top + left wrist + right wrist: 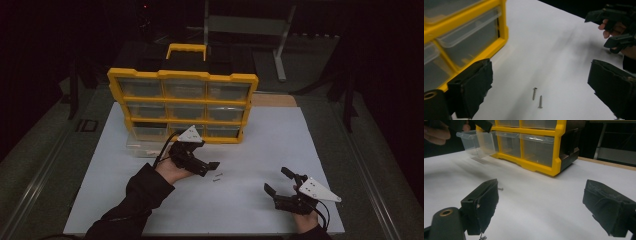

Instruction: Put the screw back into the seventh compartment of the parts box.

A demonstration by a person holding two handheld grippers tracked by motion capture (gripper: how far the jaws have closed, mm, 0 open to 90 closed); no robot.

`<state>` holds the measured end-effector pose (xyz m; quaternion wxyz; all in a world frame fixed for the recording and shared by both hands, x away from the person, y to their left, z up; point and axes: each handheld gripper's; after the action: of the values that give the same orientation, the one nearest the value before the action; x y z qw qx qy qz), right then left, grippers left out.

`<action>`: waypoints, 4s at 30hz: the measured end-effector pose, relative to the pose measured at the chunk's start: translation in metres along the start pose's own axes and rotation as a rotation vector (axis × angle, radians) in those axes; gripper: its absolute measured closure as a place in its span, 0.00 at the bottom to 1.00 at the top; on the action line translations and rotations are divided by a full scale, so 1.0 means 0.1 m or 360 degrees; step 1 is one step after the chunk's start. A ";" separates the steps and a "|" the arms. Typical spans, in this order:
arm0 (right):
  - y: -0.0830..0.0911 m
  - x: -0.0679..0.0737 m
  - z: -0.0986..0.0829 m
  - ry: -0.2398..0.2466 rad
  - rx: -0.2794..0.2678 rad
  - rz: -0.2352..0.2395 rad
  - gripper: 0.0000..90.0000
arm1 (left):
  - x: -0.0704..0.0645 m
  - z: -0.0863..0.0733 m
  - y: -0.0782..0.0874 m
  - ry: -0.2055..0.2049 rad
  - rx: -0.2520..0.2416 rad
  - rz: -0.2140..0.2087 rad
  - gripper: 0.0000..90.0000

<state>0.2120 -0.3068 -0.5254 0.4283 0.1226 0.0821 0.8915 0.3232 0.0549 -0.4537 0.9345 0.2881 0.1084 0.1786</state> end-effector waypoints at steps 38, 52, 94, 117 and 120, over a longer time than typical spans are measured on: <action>0.00 0.00 0.00 -0.0004 0.0012 0.0010 0.15 | -0.04 -0.39 -0.73 -0.0083 0.0330 -0.0102 0.80; 0.00 0.00 0.00 -0.0005 0.0012 0.0007 0.15 | 0.01 -0.42 -0.84 -0.0075 0.0401 -0.0096 0.84; 0.00 0.00 0.00 -0.0004 0.0015 0.0011 0.15 | -0.04 -0.18 -0.45 -0.0098 0.0268 -0.0033 0.96; 0.00 0.00 0.00 -0.0005 0.0012 0.0003 0.15 | 0.04 0.03 0.15 -0.0103 0.0129 0.0089 0.96; 0.00 0.00 0.00 -0.0003 0.0016 0.0005 0.15 | 0.06 0.04 0.22 -0.0100 0.0126 0.0115 0.96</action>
<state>0.2119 -0.3065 -0.5258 0.4264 0.1256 0.0859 0.8916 0.3239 0.0725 -0.4383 0.9183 0.3342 0.0754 0.1985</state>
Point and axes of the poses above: each handheld gripper's, and its own axes: y roughly backward along the jaws, z roughly out of its top, x roughly to its left, and after that the axes turned 6 degrees about -y, right-handed
